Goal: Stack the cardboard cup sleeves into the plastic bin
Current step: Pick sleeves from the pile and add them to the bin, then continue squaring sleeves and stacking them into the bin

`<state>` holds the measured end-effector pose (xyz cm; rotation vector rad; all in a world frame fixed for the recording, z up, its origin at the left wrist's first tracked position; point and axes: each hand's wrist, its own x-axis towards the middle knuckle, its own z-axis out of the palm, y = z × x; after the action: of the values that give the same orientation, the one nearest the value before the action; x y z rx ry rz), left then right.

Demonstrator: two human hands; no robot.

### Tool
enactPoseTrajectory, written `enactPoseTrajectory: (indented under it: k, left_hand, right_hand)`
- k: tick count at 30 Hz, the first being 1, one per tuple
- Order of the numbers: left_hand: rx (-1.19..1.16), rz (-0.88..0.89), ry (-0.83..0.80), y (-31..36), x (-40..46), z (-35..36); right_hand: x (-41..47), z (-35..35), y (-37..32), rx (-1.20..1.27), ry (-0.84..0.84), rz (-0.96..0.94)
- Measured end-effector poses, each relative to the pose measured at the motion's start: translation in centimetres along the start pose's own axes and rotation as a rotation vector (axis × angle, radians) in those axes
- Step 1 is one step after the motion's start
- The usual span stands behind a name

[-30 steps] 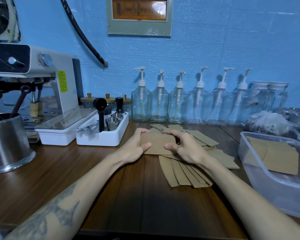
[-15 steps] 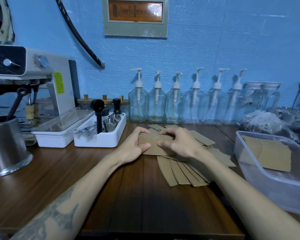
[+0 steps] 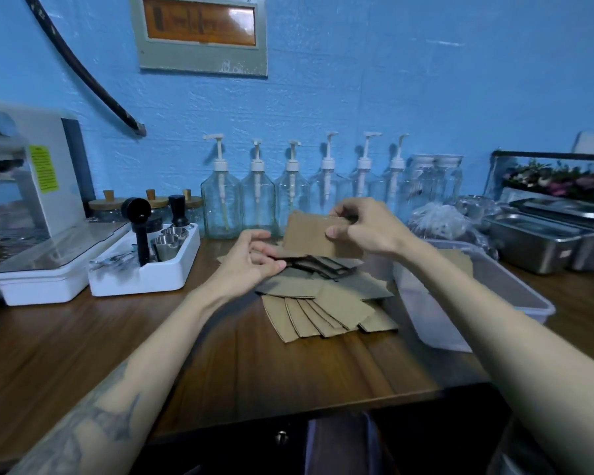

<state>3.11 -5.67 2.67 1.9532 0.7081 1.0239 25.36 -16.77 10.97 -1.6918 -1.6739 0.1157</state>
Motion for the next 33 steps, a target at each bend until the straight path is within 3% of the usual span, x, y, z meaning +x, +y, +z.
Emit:
enactPoseTrajectory:
  k: [7,16,25,33]
  left_hand:
    - [-0.023,0.046,-0.060,4.4,2.4,7.6]
    - [0.016,-0.021,-0.093,6.9,4.2,17.0]
    - [-0.020,-0.080,-0.133,6.7,3.6,20.1]
    - [-0.069,-0.040,-0.150,6.1,3.7,19.9]
  right_hand:
    - [-3.7,-7.9,3.1,-0.032,0.134,0.082]
    - [-8.7,-13.4,8.7,-0.145,0.114,0.203]
    - [-8.9,-11.7,11.4,-0.314,-0.078,0.269]
    - [-7.0,-9.7,13.5,-0.486,-0.097,0.272]
